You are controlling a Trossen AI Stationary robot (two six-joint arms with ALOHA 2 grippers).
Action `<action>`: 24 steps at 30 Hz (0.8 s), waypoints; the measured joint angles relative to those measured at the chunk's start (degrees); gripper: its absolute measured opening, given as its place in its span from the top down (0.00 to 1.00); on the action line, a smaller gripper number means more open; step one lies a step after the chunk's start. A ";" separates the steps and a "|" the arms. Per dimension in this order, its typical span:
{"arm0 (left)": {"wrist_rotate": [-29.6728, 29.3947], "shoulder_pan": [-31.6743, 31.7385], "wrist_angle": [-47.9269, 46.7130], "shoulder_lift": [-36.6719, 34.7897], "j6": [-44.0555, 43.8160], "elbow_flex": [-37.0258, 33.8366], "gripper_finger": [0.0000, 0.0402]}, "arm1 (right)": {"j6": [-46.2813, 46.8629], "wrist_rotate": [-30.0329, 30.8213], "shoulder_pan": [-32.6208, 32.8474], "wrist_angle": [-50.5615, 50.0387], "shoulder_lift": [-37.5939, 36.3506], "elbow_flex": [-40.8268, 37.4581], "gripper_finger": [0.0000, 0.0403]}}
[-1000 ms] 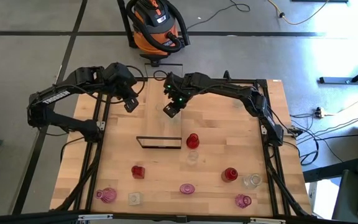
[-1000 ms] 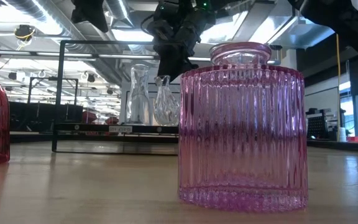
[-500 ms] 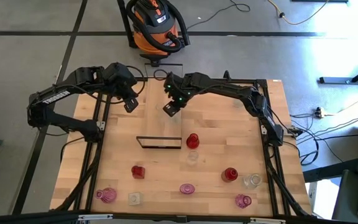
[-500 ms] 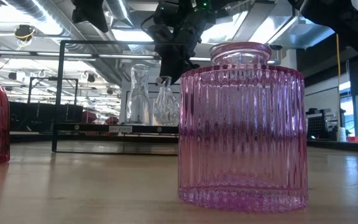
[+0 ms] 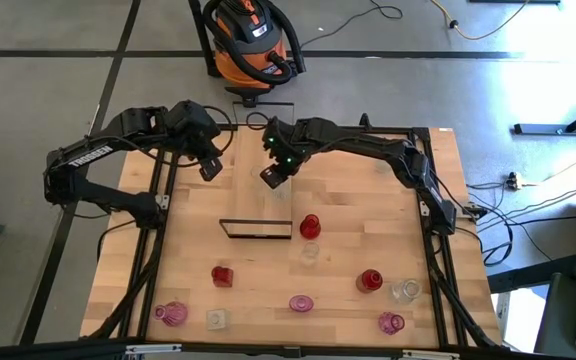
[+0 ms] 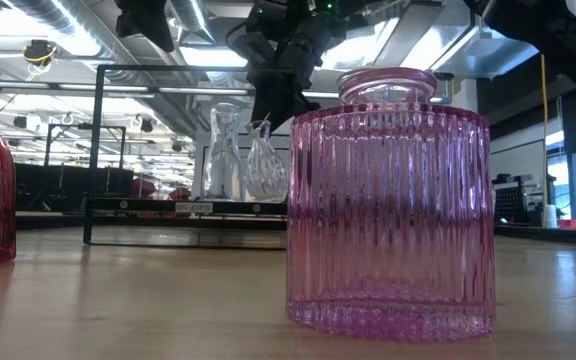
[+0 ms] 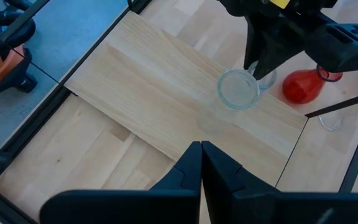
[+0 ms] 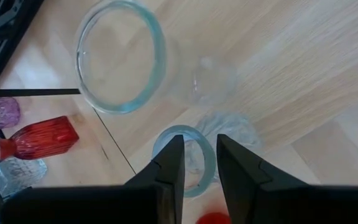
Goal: Sort vases onto shelf
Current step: Put the transparent vase on the shelf
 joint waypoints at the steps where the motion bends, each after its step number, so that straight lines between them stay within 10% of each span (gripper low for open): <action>1: 0.00 0.00 0.00 0.00 0.33 0.00 1.00 | -0.02 0.02 0.00 0.00 0.00 0.00 0.80; 24: 0.00 0.00 0.00 0.00 1.17 0.00 1.00 | -6.79 0.96 -0.09 -1.89 -0.42 4.62 0.80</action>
